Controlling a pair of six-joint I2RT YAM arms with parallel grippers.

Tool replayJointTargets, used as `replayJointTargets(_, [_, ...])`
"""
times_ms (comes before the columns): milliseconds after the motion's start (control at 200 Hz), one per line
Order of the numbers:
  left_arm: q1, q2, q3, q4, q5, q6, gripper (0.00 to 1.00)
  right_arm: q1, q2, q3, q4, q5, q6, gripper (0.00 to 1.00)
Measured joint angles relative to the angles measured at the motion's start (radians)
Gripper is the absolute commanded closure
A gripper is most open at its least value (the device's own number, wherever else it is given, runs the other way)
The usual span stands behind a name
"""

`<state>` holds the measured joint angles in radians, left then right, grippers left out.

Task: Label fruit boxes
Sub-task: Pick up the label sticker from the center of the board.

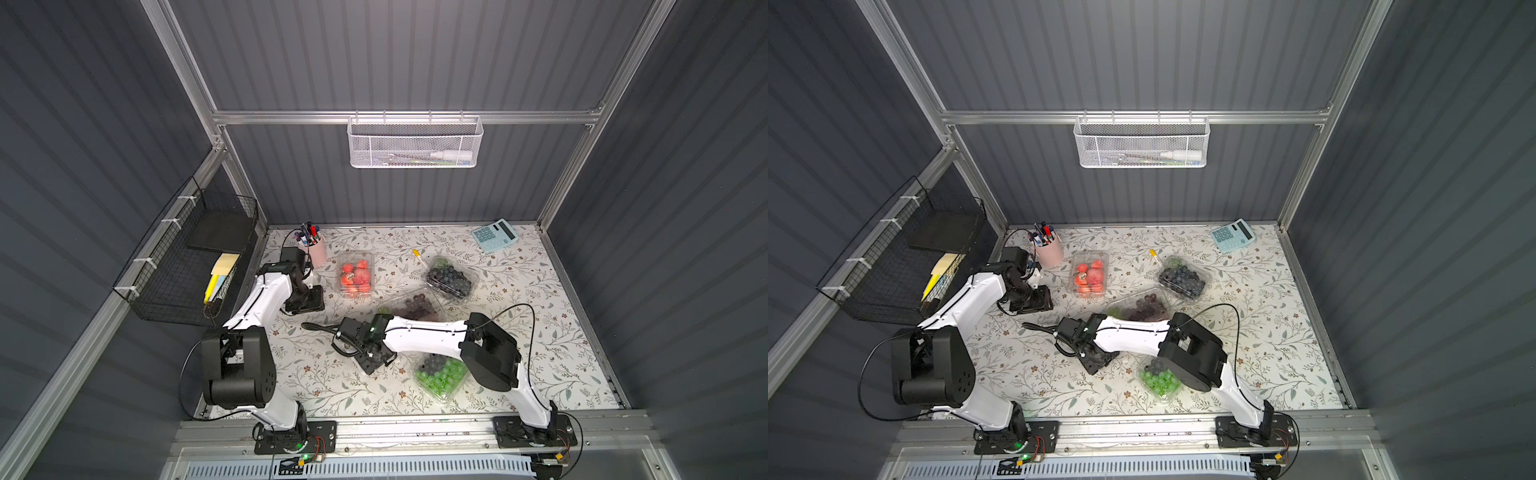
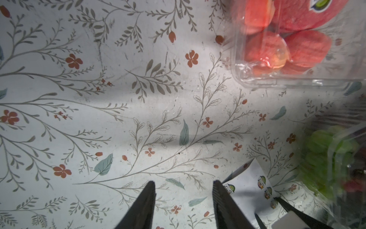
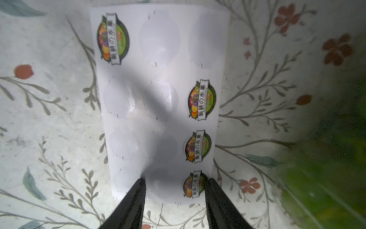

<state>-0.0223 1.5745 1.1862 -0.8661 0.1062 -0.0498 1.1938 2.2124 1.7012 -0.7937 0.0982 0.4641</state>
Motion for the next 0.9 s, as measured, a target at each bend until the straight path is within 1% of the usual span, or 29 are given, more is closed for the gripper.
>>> replayJointTargets(200, [0.000,0.000,-0.001,0.000,0.000,0.000,0.51,0.000,-0.011,-0.024,0.039,-0.013,0.003,0.74])
replayJointTargets(340, [0.000,-0.002,-0.004,0.000,0.000,0.000,0.52,-0.001,-0.028,-0.053,0.068,-0.013,0.003,0.81])
replayJointTargets(490, [0.000,-0.014,-0.004,0.000,0.024,0.000,0.53,-0.003,-0.065,-0.109,0.102,-0.011,-0.004,0.83])
replayJointTargets(645, [0.000,-0.053,-0.024,0.011,0.079,0.000,0.53,-0.004,-0.148,-0.202,0.142,-0.009,-0.013,0.85])
replayJointTargets(745, [0.000,-0.094,-0.047,0.026,0.129,0.000,0.53,-0.007,-0.220,-0.257,0.188,-0.008,-0.021,0.86])
replayJointTargets(901, [0.000,-0.173,-0.093,0.066,0.243,-0.009,0.52,-0.011,-0.325,-0.335,0.280,-0.008,-0.027,0.87])
